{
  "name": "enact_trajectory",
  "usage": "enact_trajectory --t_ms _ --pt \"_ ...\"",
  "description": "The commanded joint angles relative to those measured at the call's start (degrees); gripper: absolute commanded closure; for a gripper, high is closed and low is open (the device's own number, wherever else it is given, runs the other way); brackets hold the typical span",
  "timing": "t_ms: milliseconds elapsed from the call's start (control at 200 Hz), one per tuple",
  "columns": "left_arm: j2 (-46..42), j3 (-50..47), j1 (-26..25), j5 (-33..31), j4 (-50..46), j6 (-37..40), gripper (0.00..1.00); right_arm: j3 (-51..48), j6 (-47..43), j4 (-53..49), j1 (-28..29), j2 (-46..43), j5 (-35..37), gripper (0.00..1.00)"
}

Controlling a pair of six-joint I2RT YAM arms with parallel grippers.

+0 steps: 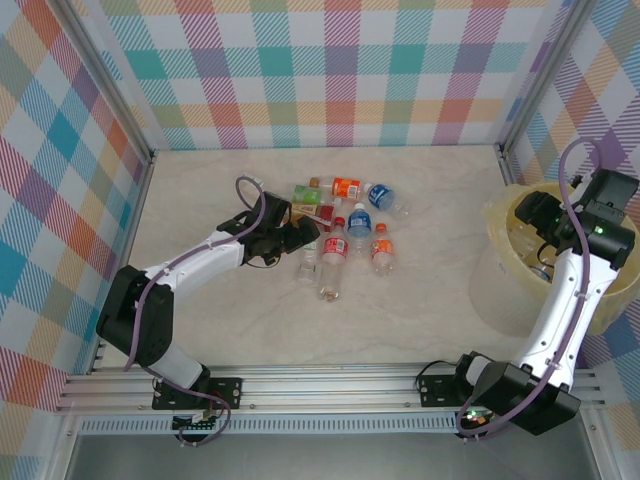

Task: Put the plastic bottles in the bin

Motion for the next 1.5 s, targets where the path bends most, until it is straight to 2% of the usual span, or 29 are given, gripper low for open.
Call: enact_trajectory --t_ms 0,210,305,365,455,525,595,750,1035,1205,1380,1495 --pt "0.63 -0.76 0.69 1.54 1.55 1.77 0.00 0.34 1.67 2.01 -0.35 -2.44 1.05 0.26" --pt "1.08 -0.70 -0.04 2.30 1.19 6.96 0.00 0.26 2.51 5.25 -0.13 -7.64 1.20 0.16" --pt "1.18 -0.50 -0.91 1.30 -0.15 10.24 0.00 0.25 2.61 7.29 0.09 -9.81 -4.24 0.12" --pt "1.08 -0.30 -1.73 -1.94 -1.87 11.24 0.00 0.13 3.46 8.54 0.42 -10.67 -8.69 0.10" --pt "1.56 -0.21 -2.54 -3.80 -2.61 12.39 0.00 -0.89 6.24 11.64 1.52 -11.85 -15.61 0.00" --pt "2.62 0.11 -3.51 -3.52 -2.69 13.96 0.00 -2.22 8.63 14.98 2.60 -12.87 -20.54 0.00" --pt "3.61 0.67 -5.42 -6.22 -3.75 15.50 0.00 -3.48 11.47 18.58 3.92 -13.70 -24.28 0.00" --pt "6.18 1.44 -8.22 -10.51 -4.69 16.88 0.02 -4.95 15.39 23.65 7.11 -14.57 -29.36 0.00" --pt "8.53 -0.93 -9.42 -9.41 -1.33 18.97 0.20 -5.11 13.41 22.27 19.58 -12.56 -23.63 0.00" --pt "9.46 -2.22 -9.44 -9.29 0.30 20.16 0.36 -4.86 12.07 22.30 26.70 -9.77 -17.68 0.00" --pt "10.91 -2.37 -10.16 -9.70 0.95 21.82 0.39 -5.28 12.51 24.21 35.53 -6.67 -12.87 0.00" --pt "12.36 -2.09 -10.56 -11.30 0.96 21.59 0.41 -5.29 11.63 24.21 43.20 -3.38 -5.95 0.00"
